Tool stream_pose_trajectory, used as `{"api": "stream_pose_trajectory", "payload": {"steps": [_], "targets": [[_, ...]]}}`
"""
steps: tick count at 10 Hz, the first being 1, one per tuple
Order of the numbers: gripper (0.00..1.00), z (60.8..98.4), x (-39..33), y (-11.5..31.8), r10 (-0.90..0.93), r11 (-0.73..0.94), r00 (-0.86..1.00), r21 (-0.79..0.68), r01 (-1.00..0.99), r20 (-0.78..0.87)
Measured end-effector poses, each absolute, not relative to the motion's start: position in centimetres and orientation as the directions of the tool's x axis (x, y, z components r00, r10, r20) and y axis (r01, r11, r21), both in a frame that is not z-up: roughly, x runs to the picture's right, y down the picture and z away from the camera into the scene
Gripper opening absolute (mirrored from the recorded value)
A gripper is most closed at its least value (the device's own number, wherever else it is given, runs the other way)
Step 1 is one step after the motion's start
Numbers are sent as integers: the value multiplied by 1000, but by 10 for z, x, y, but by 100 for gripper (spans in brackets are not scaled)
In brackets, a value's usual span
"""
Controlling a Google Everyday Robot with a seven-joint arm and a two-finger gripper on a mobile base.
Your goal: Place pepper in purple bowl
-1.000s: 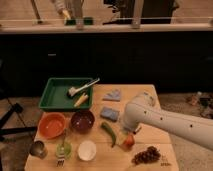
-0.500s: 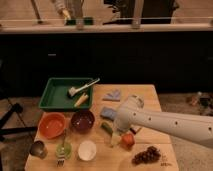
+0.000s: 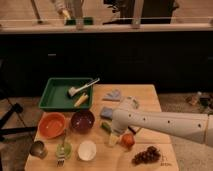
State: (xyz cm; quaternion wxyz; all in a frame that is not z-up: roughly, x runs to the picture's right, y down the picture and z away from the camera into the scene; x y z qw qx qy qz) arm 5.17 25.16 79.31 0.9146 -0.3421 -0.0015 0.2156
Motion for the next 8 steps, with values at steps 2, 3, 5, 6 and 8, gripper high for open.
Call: {"api": "stream_pose_trajectory", "payload": {"steps": [2, 3, 5, 6, 8], "targets": [[80, 802, 47, 255, 392, 665, 907, -634, -395, -154], [80, 804, 46, 255, 389, 663, 908, -637, -393, -156], [80, 809, 41, 257, 381, 661, 912, -643, -386, -156], [80, 810, 40, 258, 377, 661, 913, -646, -383, -155], [80, 811, 38, 262, 368, 660, 917, -650, -375, -156]]}}
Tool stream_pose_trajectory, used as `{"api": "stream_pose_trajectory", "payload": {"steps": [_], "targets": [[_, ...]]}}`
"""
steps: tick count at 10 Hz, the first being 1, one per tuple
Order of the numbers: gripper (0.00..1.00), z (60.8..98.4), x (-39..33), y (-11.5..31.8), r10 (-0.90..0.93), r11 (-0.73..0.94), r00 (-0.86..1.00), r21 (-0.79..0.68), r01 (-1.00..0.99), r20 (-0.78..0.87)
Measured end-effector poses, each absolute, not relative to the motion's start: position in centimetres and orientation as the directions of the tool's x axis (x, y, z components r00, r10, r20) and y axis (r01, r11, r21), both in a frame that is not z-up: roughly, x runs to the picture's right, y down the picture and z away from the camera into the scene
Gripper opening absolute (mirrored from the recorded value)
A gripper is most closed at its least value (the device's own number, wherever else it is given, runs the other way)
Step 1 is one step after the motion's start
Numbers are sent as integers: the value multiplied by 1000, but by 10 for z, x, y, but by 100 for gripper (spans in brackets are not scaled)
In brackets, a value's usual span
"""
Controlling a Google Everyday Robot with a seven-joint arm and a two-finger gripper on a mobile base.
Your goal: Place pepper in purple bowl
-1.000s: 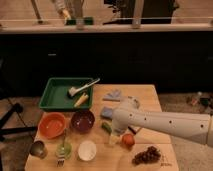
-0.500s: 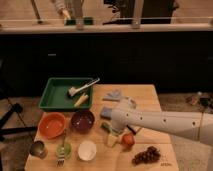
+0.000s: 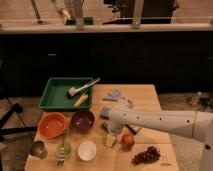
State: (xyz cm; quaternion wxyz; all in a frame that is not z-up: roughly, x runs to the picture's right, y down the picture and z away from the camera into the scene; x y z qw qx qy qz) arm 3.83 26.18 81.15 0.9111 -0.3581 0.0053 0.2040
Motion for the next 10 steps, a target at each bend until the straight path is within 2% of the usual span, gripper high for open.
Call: {"api": "stream_pose_trajectory", "payload": {"steps": [5, 8, 10], "targets": [[78, 814, 40, 268, 356, 661, 922, -656, -365, -154], [51, 815, 39, 270, 340, 670, 929, -655, -349, -147], [28, 815, 38, 269, 339, 673, 929, -653, -348, -145]]}}
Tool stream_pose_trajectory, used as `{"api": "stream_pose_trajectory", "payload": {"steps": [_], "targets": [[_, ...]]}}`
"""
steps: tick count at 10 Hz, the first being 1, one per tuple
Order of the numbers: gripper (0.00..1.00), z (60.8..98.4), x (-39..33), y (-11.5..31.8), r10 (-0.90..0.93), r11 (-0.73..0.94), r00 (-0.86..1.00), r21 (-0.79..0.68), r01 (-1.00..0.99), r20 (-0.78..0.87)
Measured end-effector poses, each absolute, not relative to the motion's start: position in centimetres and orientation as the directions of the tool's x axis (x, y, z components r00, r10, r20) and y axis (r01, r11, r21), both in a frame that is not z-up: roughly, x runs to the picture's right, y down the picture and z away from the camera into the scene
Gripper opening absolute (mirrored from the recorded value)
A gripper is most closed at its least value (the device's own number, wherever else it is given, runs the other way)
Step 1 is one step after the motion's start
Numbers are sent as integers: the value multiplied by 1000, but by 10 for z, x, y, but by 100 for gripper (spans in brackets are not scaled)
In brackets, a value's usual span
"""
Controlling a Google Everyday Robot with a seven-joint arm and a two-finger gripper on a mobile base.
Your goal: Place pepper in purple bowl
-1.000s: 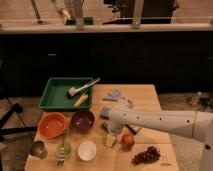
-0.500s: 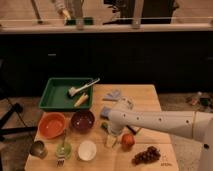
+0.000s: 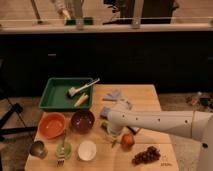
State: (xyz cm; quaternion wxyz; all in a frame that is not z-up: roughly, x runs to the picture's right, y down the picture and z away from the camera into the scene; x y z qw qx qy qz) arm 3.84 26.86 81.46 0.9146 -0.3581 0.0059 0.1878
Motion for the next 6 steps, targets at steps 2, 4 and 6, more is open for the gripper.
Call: {"api": "stream_pose_trajectory", "payload": {"steps": [2, 4, 6], "targets": [[11, 814, 38, 269, 334, 675, 931, -653, -344, -147], [0, 813, 39, 270, 329, 675, 932, -653, -342, -149], [0, 811, 38, 267, 326, 681, 935, -650, -337, -144]]}}
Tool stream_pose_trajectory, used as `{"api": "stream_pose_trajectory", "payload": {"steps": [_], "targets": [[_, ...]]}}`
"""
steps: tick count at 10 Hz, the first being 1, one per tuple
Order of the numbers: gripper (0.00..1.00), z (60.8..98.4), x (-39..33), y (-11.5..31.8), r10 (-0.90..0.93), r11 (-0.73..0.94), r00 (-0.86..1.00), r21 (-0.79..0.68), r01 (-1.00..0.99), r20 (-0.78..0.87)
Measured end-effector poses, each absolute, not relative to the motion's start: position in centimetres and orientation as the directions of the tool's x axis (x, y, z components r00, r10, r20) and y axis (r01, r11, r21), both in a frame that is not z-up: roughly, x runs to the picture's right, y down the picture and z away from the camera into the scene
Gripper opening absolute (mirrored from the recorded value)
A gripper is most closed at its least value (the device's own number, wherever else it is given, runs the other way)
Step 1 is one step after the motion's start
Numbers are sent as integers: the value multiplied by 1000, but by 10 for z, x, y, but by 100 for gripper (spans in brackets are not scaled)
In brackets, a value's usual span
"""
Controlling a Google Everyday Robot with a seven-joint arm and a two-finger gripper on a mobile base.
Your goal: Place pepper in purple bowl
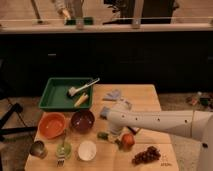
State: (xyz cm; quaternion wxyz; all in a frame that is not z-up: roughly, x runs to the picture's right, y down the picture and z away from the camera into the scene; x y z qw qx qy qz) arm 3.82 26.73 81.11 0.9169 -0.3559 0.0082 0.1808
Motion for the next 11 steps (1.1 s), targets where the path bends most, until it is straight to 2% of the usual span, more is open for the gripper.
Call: {"api": "stream_pose_trajectory", "payload": {"steps": [11], "targets": [[0, 786, 44, 207, 384, 733, 920, -578, -359, -86]]}}
